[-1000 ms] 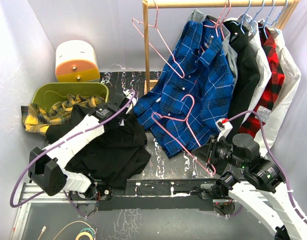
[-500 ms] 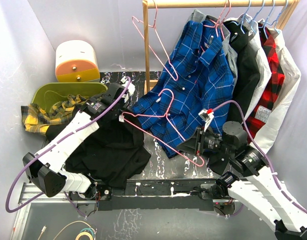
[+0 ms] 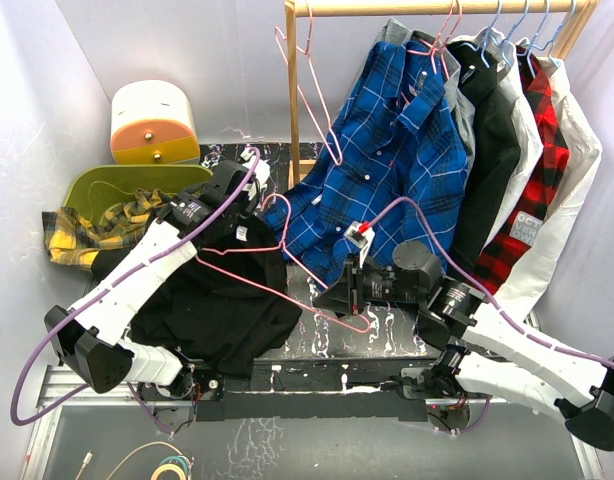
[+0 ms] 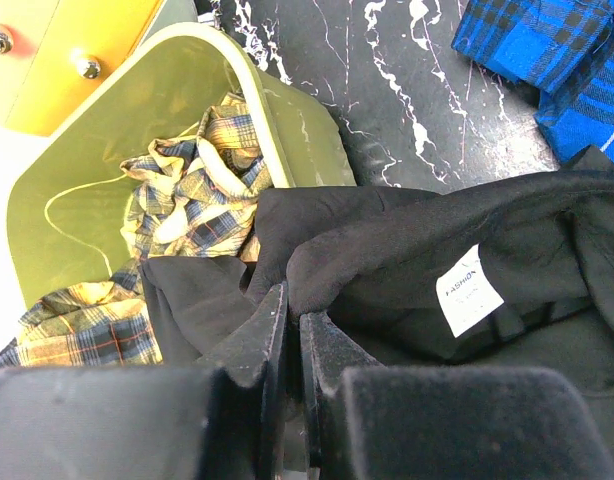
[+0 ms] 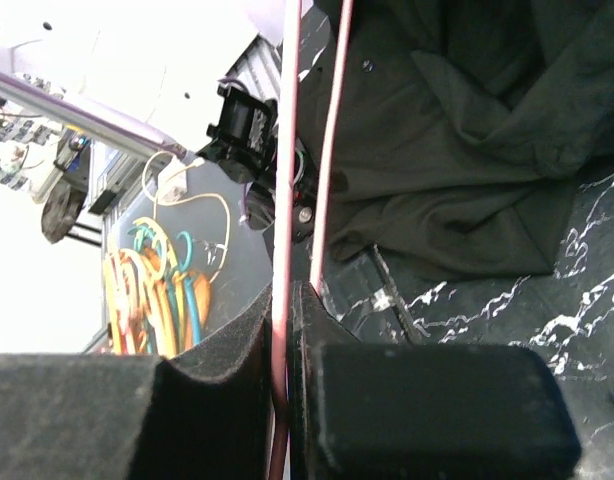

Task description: Place the shirt on the hanger

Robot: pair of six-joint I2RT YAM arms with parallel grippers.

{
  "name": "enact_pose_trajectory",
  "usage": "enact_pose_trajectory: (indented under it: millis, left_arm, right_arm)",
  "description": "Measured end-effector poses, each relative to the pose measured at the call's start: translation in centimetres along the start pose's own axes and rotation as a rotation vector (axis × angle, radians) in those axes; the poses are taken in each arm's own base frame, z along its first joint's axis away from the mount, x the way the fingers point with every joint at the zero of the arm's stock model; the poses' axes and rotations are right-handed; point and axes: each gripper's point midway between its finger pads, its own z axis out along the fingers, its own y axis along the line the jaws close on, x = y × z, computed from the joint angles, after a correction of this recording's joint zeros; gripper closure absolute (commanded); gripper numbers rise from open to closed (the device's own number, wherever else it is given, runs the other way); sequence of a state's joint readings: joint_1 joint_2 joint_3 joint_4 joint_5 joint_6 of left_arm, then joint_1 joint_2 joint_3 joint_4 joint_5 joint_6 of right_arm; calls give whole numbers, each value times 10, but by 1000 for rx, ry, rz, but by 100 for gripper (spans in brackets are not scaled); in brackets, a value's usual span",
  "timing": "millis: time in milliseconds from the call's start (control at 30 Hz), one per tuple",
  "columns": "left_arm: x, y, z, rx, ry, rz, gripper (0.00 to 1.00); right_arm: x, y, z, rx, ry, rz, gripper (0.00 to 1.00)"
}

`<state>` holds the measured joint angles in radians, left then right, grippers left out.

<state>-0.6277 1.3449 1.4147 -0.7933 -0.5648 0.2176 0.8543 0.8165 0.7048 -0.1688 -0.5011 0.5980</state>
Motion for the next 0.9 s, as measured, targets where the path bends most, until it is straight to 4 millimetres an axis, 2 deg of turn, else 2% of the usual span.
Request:
enact_pose_trajectory:
  millis: [100,300,467,600,800,900]
  left_arm:
    - [0,0,0,1,0,0,100]
    - [1,0,-1,3,1,5,100]
    - [2,11,-4,-44,-12,34,100]
    - [3,20,-3,-95,-15,48,100]
    - [6,26,1,-127,-7,50,100]
    - [6,27,1,-132,-7,51,100]
  right_arm:
    - [-1,-5,7,18,-39,-21,92]
    - [-18,-22,20,67,-132,-56,92]
    - [-10,-31,29,81,-89,-54,92]
    - [-6,-26,19,76,-76,-66,92]
    - [-12,-8,-13,76,-133,-94,92]
    - [-7,-9,-21,91,-123,-99,92]
